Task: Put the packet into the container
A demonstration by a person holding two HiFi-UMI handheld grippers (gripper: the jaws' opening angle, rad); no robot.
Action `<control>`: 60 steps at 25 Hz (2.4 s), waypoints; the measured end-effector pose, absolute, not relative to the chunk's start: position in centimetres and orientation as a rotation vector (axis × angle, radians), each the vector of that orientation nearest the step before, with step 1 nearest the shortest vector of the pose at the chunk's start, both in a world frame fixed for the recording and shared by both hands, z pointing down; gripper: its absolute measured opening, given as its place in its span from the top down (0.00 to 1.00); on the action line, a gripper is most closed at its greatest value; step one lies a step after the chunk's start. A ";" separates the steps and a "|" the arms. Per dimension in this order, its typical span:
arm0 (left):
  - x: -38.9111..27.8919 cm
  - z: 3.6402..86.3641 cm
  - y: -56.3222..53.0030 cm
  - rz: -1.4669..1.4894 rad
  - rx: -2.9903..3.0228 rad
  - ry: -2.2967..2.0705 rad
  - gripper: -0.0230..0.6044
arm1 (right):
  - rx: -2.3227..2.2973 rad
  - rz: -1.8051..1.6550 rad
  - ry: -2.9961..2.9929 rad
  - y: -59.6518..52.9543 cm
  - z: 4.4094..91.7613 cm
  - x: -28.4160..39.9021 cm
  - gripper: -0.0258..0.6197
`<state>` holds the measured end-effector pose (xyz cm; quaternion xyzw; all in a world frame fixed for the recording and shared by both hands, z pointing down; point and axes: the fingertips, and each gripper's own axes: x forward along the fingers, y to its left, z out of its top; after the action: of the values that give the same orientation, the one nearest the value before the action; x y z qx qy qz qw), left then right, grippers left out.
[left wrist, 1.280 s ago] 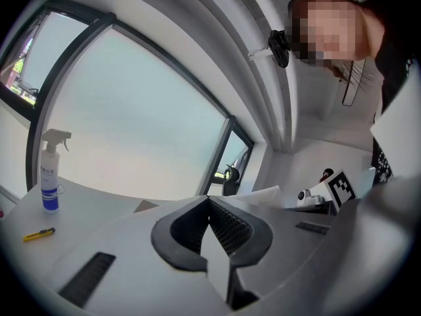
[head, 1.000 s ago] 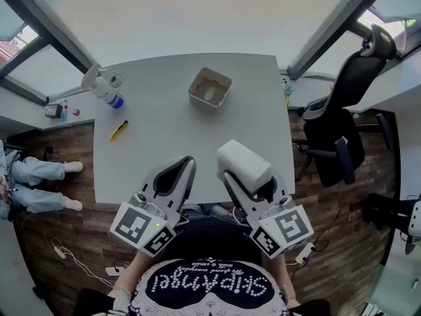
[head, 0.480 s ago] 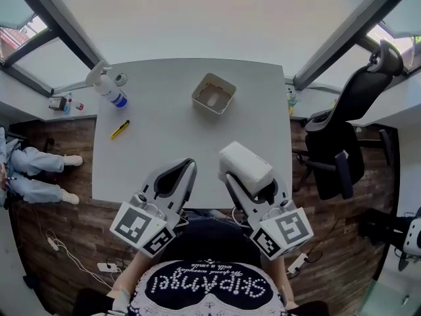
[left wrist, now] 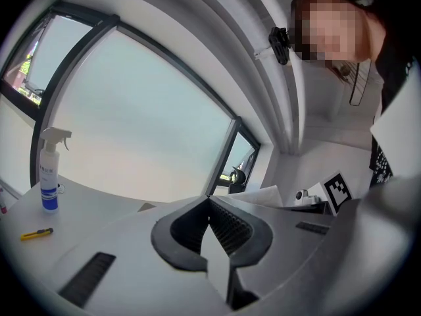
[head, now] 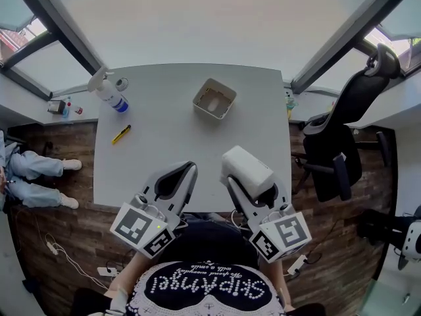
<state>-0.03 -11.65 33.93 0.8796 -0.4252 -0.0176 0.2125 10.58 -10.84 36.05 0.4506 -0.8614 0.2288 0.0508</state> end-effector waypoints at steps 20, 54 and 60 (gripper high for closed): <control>-2.9 33.8 -13.2 -0.029 2.446 -1.197 0.95 | 1.435 0.565 -2.587 -15.0 34.1 10.4 0.53; -5.8 34.5 -14.8 -0.063 2.337 -1.332 0.95 | 1.309 0.658 -2.577 -24.7 37.7 7.2 0.53; -5.1 34.5 -15.0 -0.055 2.346 -1.318 0.95 | 1.308 0.666 -2.575 -25.7 38.3 7.1 0.53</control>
<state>-5.08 -15.04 34.53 0.8498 -0.4772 -0.0198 0.2230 7.08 -25.69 38.25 0.4397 -0.8653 0.2238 0.0887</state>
